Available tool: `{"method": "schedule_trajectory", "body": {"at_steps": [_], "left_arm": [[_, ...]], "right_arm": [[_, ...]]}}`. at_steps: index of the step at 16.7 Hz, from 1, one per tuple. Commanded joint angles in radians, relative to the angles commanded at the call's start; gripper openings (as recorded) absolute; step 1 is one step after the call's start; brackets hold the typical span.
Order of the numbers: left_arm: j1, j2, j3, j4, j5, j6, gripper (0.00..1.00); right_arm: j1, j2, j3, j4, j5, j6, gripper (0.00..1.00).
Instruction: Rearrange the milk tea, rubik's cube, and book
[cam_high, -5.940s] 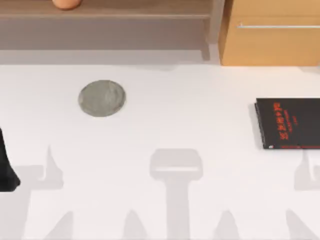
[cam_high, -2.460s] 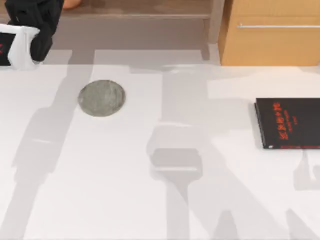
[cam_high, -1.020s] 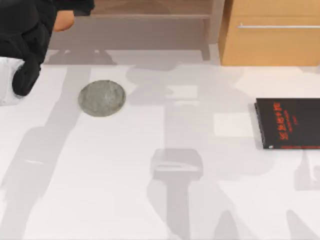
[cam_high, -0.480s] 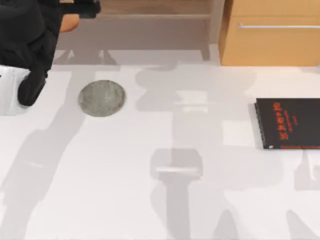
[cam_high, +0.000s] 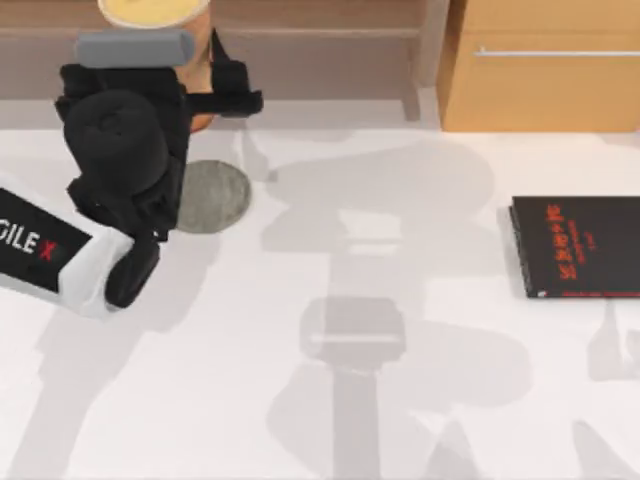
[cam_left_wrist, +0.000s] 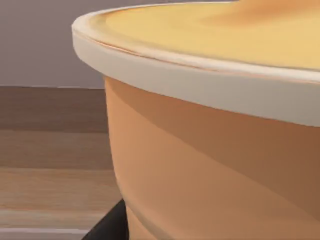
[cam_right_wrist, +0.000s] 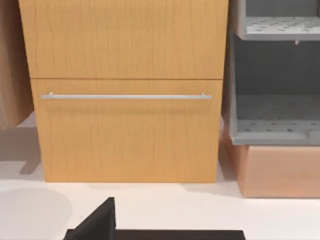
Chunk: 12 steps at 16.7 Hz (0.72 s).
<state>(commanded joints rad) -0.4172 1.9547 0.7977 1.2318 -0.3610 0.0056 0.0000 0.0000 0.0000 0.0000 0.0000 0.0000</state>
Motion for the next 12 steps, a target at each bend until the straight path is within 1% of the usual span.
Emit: {"method": "schedule_trajectory", "body": {"at_steps": [4,10,12], "left_arm": [[-0.019,0.109,-0.031,0.090,-0.018,0.005,0.00],[-0.015,0.130,-0.029,0.103,-0.019,0.008,0.00],[-0.016,0.160,-0.028,0.131,-0.020,0.011,0.00]], "right_arm": [[0.000,0.000,0.000,0.000,0.000,0.000,1.00],[0.000,0.000,0.000,0.000,0.000,0.000,1.00],[0.000,0.000,0.000,0.000,0.000,0.000,1.00]]}}
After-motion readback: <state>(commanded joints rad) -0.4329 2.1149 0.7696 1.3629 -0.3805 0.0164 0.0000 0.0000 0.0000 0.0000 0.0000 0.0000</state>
